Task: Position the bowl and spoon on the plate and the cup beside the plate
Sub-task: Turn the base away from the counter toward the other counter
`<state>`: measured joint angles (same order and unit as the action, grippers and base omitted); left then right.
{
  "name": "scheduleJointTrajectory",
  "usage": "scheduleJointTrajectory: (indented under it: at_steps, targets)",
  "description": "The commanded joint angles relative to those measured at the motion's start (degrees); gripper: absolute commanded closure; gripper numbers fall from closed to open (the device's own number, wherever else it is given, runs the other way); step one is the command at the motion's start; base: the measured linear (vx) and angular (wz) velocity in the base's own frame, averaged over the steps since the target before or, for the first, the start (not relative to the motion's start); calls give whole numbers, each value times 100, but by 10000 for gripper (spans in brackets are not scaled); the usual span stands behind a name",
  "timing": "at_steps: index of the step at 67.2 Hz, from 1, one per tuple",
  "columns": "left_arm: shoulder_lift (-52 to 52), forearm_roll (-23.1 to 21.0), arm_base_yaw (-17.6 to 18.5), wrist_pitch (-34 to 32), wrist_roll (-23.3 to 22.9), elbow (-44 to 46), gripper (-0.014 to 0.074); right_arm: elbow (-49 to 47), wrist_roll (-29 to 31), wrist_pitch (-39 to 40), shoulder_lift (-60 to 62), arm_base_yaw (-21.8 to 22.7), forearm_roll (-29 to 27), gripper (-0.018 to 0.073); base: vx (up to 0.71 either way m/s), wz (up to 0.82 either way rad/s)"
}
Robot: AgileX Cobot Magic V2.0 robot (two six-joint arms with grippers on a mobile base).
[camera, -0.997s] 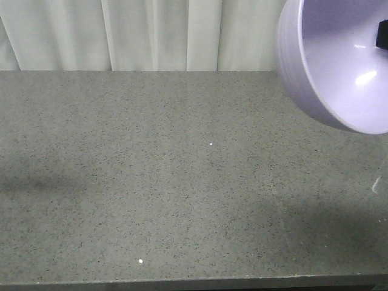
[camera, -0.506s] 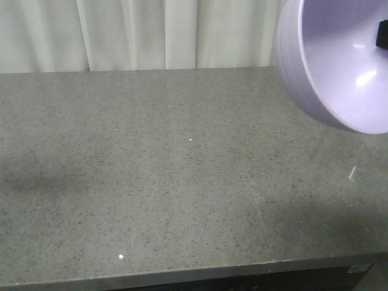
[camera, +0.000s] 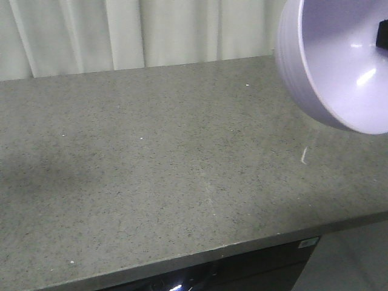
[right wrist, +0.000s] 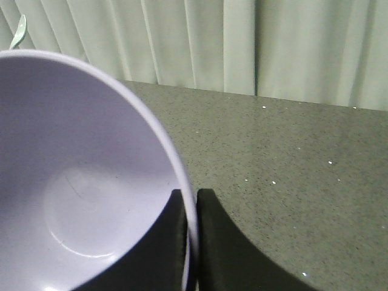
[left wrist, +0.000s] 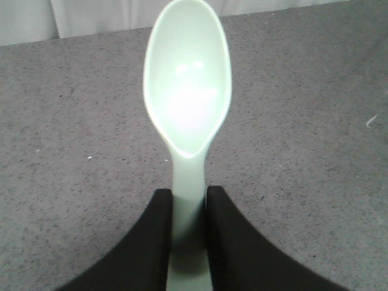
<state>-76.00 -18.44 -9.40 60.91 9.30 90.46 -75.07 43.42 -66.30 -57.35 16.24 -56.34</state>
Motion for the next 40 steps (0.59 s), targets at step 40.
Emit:
scheduleJointTrajectory:
  at_steps: [40]
  targets:
    - [158, -169, 10, -296, -2, 150, 604, -186, 29, 203, 48, 20, -343, 565, -3, -33]
